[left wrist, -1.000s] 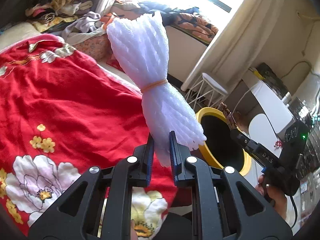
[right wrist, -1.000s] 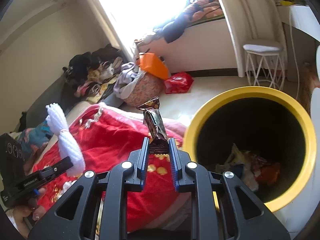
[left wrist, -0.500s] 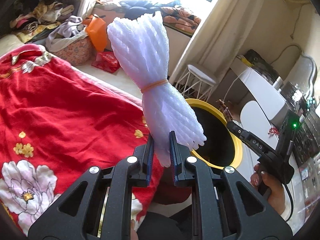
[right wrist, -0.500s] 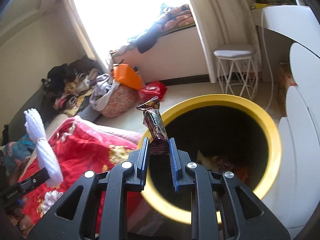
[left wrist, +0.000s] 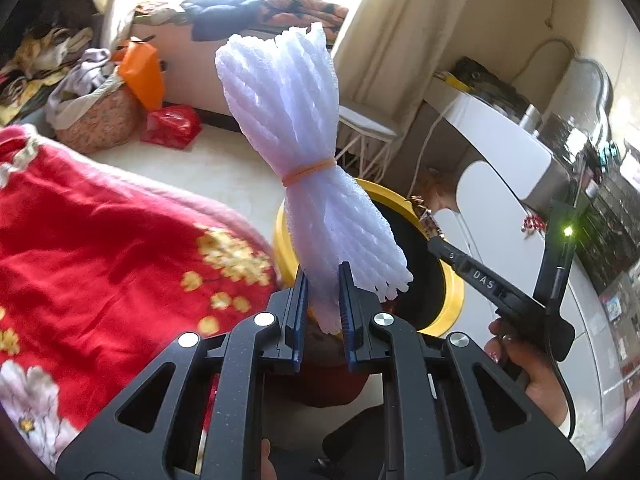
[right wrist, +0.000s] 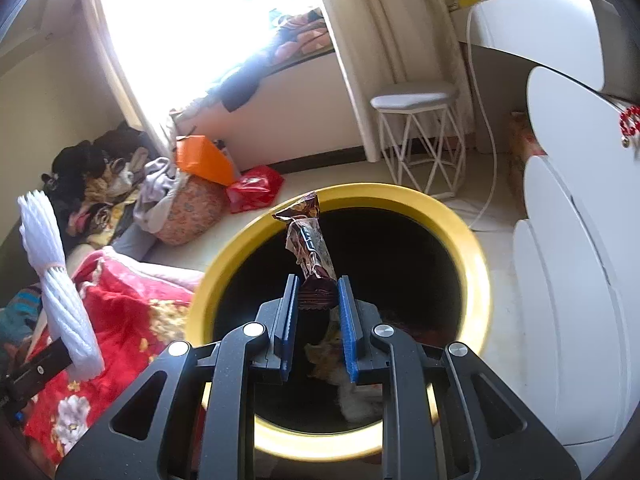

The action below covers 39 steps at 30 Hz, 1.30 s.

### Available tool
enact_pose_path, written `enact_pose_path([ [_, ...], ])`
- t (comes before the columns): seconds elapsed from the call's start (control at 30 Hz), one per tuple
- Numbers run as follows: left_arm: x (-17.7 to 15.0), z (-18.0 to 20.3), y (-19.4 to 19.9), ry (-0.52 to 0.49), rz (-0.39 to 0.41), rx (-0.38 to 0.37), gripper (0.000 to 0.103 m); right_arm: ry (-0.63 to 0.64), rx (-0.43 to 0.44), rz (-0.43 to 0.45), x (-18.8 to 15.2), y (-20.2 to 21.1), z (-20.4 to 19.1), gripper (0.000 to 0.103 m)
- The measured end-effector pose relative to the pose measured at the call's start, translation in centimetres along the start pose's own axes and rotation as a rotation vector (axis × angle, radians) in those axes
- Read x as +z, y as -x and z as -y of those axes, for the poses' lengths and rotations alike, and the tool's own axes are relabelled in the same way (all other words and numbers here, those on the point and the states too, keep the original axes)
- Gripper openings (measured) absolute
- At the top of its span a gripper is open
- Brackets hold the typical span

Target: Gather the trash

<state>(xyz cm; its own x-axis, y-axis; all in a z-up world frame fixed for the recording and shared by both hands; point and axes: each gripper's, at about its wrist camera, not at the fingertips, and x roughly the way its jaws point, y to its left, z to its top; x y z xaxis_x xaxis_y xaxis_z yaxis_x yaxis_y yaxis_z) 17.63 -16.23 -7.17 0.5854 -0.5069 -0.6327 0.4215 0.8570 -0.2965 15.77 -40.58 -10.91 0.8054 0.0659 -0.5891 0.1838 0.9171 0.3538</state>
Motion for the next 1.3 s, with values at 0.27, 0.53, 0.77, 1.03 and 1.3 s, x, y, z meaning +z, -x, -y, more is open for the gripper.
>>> enact_pose_path([
  [0.27, 0.5, 2.3, -4.4, -0.068, -0.071, 0.003, 0.011, -0.014, 0.006, -0.004, -0.1, 0.1, 1.2, 0.02],
  [0.53, 0.4, 2.5, -7.8, -0.074, -0.15, 0.002, 0.013, -0.035, 0.026, 0.006, 0.2, 0.8, 1.9, 0.041],
  [0.77, 0.5, 2.6, -8.1, -0.094, -0.169, -0.007, 0.042, -0.063, 0.002, 0.037, -0.1, 2.8, 2.9, 0.06],
  [1.03, 0.3, 2.6, -5.9, -0.12, -0.135, -0.001, 0.085, -0.059, -0.03, 0.074, -0.6, 5.3, 2.7, 0.076],
  [1.3, -0.1, 1.2, -0.9, -0.079, -0.029, 0.074, 0.093, 0.026, -0.032, 0.146, -1.2, 8.3, 0.6, 0.089],
])
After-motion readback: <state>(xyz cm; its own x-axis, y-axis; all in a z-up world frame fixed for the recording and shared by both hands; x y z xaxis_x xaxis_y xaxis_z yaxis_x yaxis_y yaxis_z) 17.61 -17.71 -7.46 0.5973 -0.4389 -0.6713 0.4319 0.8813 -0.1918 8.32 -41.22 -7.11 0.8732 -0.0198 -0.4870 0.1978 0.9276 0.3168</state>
